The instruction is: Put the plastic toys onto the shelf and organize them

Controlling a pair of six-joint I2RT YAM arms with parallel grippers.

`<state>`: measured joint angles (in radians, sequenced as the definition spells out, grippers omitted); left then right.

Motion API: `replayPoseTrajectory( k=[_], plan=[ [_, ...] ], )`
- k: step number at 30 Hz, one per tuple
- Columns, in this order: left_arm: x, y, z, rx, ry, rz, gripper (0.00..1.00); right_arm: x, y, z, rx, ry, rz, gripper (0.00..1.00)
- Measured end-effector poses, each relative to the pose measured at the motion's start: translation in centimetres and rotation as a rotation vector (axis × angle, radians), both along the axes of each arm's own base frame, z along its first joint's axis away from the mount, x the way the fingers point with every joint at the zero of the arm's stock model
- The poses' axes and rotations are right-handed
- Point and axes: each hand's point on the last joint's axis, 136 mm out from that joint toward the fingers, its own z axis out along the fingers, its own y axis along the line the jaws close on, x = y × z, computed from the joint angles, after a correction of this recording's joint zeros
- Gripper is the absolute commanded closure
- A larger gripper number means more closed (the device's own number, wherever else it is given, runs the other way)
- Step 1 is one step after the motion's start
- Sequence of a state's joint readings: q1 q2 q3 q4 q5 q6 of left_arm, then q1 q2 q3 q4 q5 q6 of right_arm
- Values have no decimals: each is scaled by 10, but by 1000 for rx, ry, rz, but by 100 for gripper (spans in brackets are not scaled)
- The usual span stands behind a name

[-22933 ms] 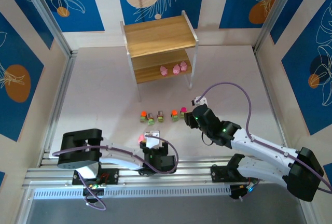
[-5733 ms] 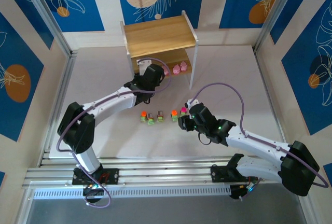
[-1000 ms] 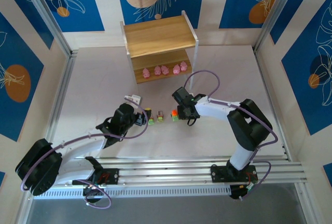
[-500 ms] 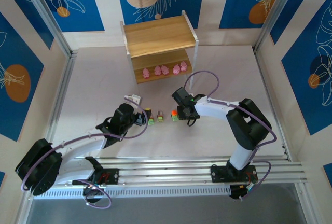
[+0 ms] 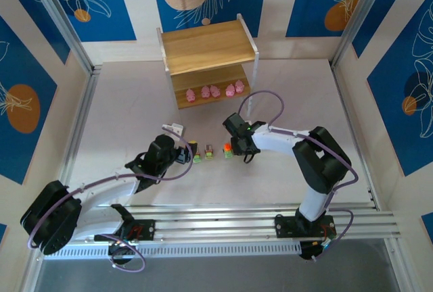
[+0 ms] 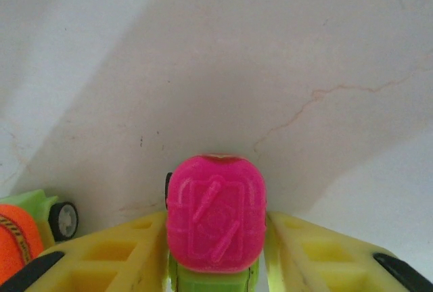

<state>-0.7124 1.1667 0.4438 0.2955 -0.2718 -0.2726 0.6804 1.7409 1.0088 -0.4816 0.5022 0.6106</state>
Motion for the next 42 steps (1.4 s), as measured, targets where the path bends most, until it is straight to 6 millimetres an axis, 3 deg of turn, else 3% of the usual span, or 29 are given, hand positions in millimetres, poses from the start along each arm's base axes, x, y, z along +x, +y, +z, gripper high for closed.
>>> replayPoseTrajectory(
  k=[13,18,26,42],
  plan=[
    [0,0,-1,-8,8,3,22,4,-1,-4,-43,6,26,62],
    [1,1,-1,-10,9,4,22,5,0,-3,-45,8,29,70],
    [1,1,-1,-12,10,3,22,3,-2,-1,-54,15,38,73],
    [-5,-10,-5,-24,34,-65,22,-2,0,58,-12,-52,77,75]
  ],
)
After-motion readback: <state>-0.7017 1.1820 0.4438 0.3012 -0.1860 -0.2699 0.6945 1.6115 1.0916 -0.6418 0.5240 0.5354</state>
